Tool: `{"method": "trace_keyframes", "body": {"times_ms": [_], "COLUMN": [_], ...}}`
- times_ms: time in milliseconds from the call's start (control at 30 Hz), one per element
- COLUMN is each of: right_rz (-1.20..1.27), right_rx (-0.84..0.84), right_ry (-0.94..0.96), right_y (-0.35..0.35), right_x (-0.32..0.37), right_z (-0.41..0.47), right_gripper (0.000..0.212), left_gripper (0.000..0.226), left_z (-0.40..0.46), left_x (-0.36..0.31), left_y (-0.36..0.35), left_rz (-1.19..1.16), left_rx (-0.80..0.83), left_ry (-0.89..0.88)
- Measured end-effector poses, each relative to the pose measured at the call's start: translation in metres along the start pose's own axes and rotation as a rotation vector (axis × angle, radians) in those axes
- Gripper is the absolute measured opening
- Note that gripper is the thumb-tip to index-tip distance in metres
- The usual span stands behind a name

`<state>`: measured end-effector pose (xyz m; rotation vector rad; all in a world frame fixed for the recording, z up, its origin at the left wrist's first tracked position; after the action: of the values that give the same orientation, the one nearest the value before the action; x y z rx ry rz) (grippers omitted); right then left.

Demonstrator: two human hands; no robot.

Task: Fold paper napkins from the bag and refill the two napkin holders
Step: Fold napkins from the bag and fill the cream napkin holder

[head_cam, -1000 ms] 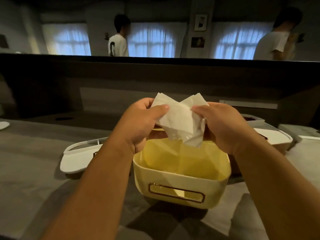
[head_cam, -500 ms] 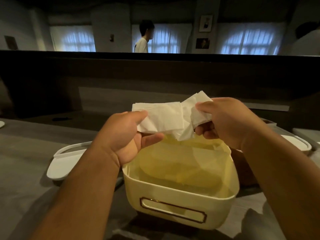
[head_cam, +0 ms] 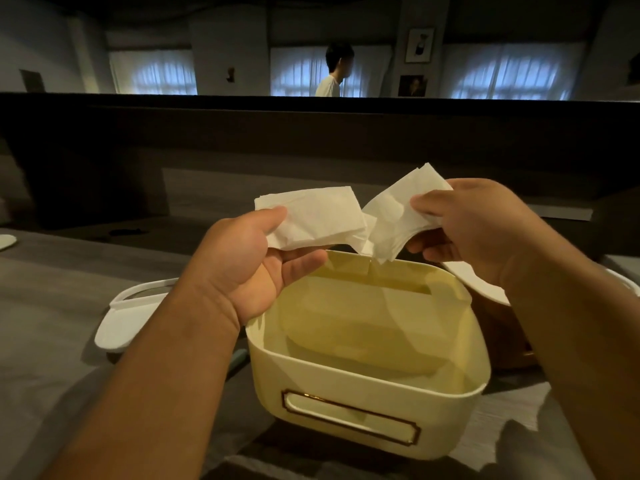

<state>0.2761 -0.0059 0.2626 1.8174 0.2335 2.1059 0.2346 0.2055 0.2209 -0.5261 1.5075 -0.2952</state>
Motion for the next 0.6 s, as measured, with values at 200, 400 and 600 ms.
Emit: {"method": "trace_keyframes", "body": {"times_ms": [200,400,600], "right_rz": [0.292,0.64,0.28], "right_rx": [-0.037,0.242,0.243], "right_ry": [0.12,0.039,0.021], "right_y": [0.025,-0.004,-0.041], "right_x": [0.008,0.013,0.007], "right_z": [-0.002,-0.017,-0.026], "right_gripper": [0.036,0.019,0.029], "left_gripper": [0.026,0.032,0.032], "left_z": [0.001,-0.003,-0.005], "left_x": [0.001,0.0,0.002], "left_y": [0.0,-0.003,-0.007], "left_rz": [0.014,0.017,0.098], "left_rx": [-0.012,0.068,0.177], "left_ry": [0.003,-0.018,-0.035]}}
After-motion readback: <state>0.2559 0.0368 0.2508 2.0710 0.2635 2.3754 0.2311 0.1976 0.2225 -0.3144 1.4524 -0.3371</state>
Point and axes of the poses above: each hand's wrist, its own z-axis towards the middle knuckle, its own y-axis out of the back of the hand, x = y × z, the point moved 3 cm from there along z, towards the middle knuckle, and after that the axes turned 1 degree about -y, right-handed, at the moved point
